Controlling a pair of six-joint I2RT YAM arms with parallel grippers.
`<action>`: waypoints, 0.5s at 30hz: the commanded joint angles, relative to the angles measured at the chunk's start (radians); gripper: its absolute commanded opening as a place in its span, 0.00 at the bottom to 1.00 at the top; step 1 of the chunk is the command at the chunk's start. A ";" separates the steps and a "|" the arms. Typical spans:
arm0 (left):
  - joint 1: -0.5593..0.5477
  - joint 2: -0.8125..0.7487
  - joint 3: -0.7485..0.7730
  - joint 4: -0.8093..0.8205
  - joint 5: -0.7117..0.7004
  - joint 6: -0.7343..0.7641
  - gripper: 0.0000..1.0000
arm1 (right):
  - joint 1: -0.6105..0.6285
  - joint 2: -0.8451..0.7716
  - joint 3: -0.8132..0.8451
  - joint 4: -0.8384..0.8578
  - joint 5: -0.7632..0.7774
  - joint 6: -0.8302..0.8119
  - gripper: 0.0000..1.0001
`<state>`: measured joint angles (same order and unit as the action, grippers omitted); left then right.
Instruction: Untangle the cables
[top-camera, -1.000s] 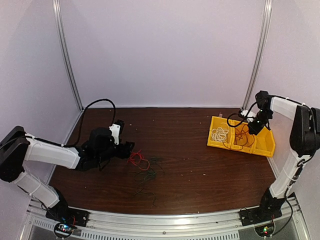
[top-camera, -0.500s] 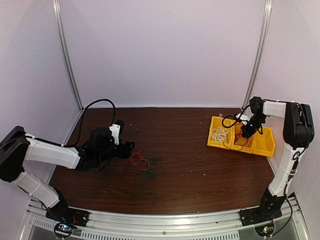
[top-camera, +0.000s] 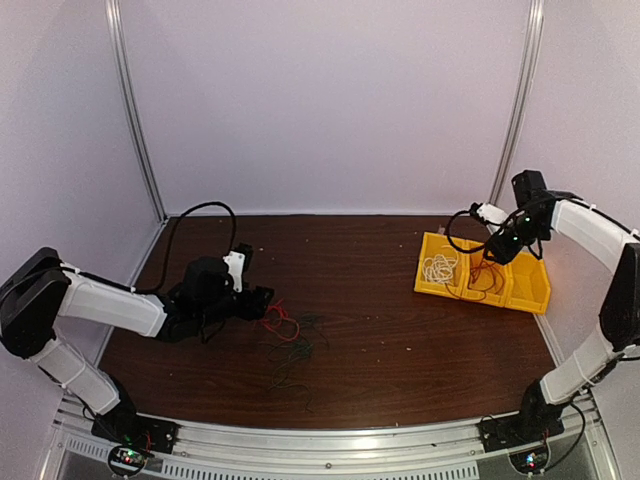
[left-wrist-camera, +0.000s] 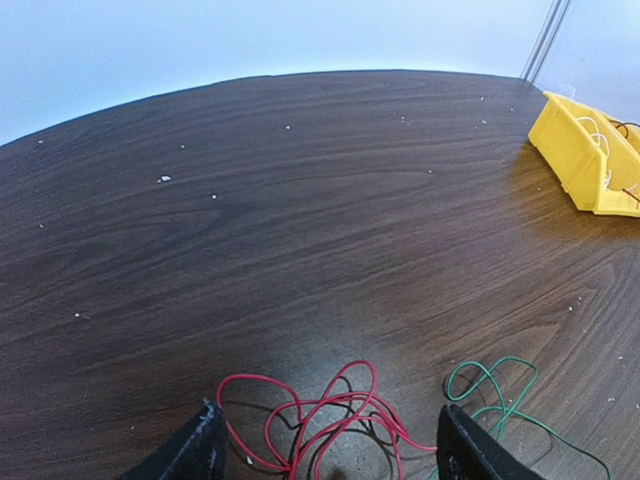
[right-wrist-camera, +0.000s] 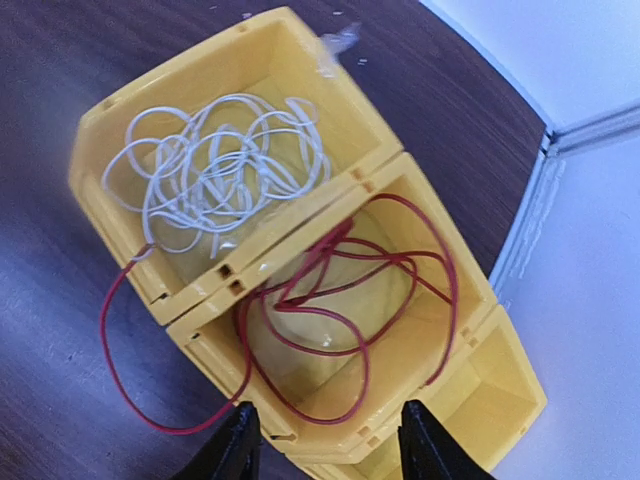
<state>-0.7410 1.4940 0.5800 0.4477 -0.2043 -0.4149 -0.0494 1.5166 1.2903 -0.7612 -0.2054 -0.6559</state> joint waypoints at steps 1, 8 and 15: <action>0.007 0.021 0.043 0.048 0.028 0.000 0.73 | 0.137 -0.020 -0.150 -0.083 -0.008 -0.110 0.48; 0.006 0.002 0.041 0.034 0.027 -0.004 0.73 | 0.280 -0.009 -0.246 -0.003 0.120 -0.136 0.48; 0.006 -0.013 0.018 0.042 0.020 -0.022 0.73 | 0.326 0.061 -0.255 0.099 0.262 -0.117 0.48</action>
<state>-0.7410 1.5032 0.6041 0.4473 -0.1833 -0.4213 0.2615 1.5318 1.0382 -0.7322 -0.0513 -0.7776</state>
